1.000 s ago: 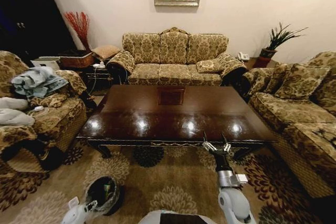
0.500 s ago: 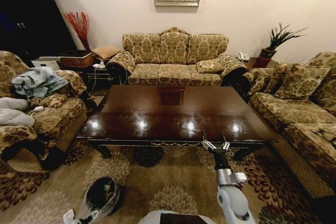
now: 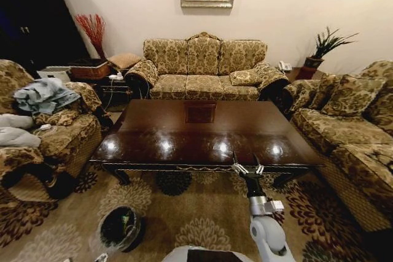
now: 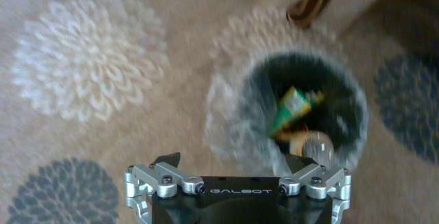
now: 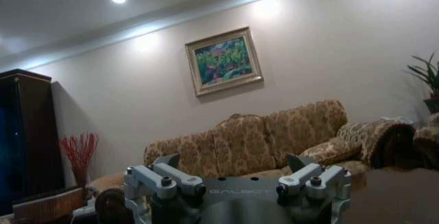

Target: Move to the front of the table and place the trash on the table into the trash bin.

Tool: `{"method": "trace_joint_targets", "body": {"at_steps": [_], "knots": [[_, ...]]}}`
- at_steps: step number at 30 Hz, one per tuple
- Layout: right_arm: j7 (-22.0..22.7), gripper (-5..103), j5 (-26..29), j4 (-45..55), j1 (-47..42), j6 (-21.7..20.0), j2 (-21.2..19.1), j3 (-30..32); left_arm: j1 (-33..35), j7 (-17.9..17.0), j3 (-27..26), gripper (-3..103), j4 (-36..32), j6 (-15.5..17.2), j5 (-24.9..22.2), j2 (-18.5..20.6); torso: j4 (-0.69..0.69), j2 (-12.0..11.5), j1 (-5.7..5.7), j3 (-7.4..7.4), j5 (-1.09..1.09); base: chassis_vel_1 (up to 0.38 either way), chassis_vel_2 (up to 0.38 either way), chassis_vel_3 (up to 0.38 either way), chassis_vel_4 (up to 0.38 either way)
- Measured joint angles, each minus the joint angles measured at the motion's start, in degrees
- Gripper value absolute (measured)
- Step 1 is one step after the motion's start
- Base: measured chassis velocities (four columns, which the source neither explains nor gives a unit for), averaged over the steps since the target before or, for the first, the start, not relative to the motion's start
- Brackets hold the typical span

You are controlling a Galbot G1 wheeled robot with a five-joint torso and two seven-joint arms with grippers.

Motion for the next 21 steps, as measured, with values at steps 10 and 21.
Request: {"method": "trace_joint_targets", "body": {"at_steps": [10, 21], "knots": [[2.7, 100, -2.3, 5.1, -1.9, -7.2, -1.5, 1.3, 0.2, 0.1, -8.6, 100, -15.0, -14.6, 3.6, 3.7, 0.01, 0.0, 0.00, 0.00, 0.00, 0.000, 0.000, 0.000, 0.000], [6.3, 100, -3.5, 17.8, -4.2, -18.7, -2.7, 1.4, -5.7, 3.7, 7.0, 100, -44.0, -14.7, 0.4, 8.0, -0.02, 0.0, 0.01, 0.01, 0.01, 0.000, 0.000, 0.000, 0.000]]}}
